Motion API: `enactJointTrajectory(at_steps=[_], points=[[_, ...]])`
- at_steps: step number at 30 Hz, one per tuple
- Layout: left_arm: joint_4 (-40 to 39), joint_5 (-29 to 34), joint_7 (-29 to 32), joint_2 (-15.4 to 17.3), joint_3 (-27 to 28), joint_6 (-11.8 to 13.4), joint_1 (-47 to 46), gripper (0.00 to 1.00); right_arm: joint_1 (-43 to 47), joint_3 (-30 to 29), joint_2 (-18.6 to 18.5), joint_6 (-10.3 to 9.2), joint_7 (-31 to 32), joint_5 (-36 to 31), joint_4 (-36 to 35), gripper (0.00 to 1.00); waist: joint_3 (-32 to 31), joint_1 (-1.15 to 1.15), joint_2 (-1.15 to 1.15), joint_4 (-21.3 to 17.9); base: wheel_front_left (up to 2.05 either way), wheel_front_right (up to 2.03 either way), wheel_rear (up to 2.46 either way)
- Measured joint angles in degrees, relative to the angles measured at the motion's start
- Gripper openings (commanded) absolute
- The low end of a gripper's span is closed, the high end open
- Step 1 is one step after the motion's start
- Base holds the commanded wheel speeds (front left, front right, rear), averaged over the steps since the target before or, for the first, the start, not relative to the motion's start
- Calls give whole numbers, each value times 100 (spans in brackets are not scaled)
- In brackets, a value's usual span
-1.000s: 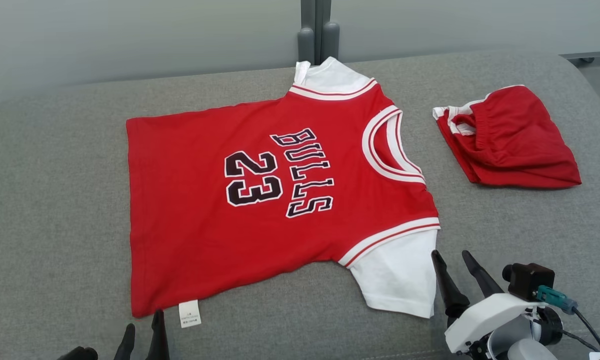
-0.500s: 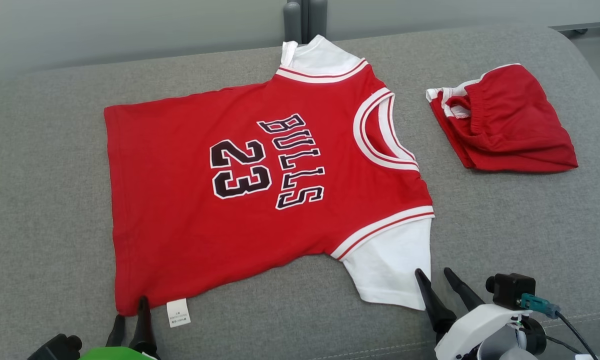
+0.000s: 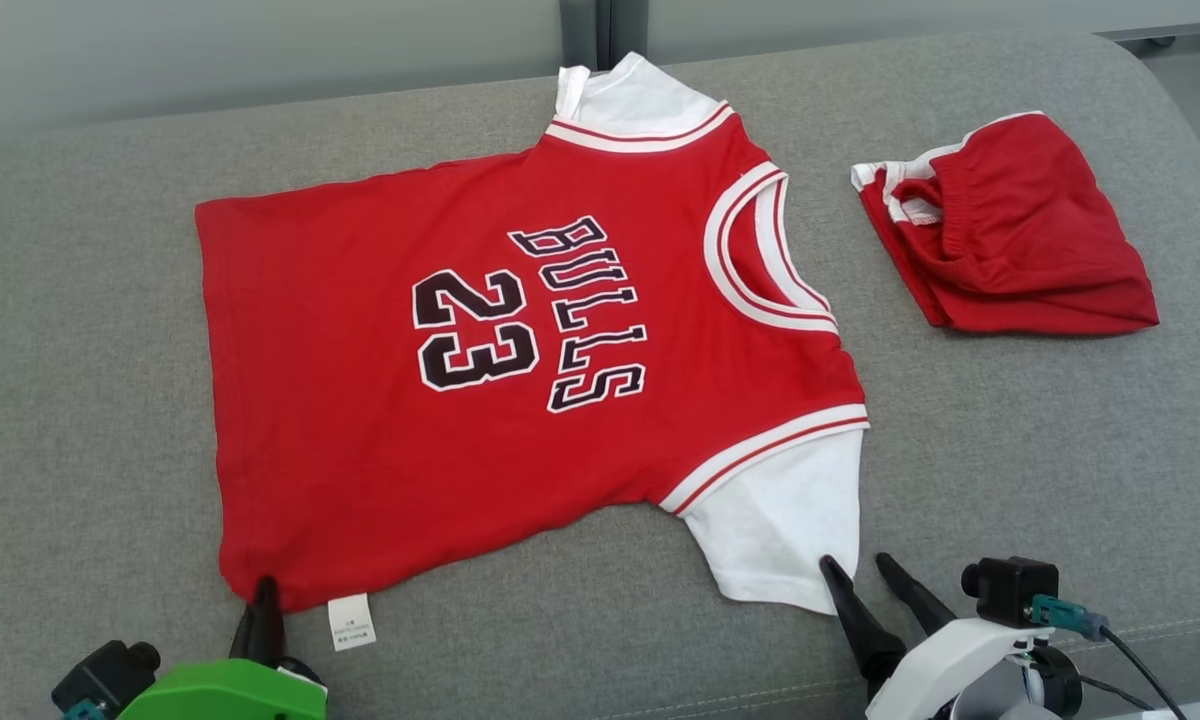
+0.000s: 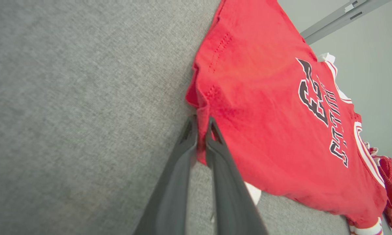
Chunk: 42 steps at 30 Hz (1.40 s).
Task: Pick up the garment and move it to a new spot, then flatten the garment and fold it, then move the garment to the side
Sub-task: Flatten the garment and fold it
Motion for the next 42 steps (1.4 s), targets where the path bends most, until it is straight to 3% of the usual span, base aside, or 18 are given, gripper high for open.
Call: enactJointTrajectory(at_steps=[3,6,8,10,13,21,33,42], points=[[3,3,-103,-12,-33,-73,-121,0,-68,47,1,54,27,43,82,100,18,0,0,15,0,0,0],[-5,19,-171,-12,-59,-149,-254,0,-98,124,-5,87,54,78,120,49,28,0,0,38,0,0,0],[-5,41,-223,-14,-71,-196,-302,0,-126,157,-10,124,82,142,156,45,28,0,0,55,0,0,0],[-3,70,-227,-14,-77,-249,-341,0,-160,181,-9,125,107,186,197,33,24,0,0,69,0,0,0],[-1,111,-278,-15,-79,-300,-356,0,-183,219,-8,177,126,233,212,0,7,0,0,85,0,0,0],[-56,155,-346,-20,-4,-406,-365,0,-259,143,-69,178,40,393,-24,0,-71,0,0,92,0,0,0],[-183,405,-372,-24,0,-494,-704,0,-957,-33,-537,226,153,553,-441,0,-121,0,0,120,0,0,0],[67,724,-375,-42,-73,-125,-1679,0,-2293,-29,-678,227,925,595,-270,0,180,0,0,242,0,0,0]])
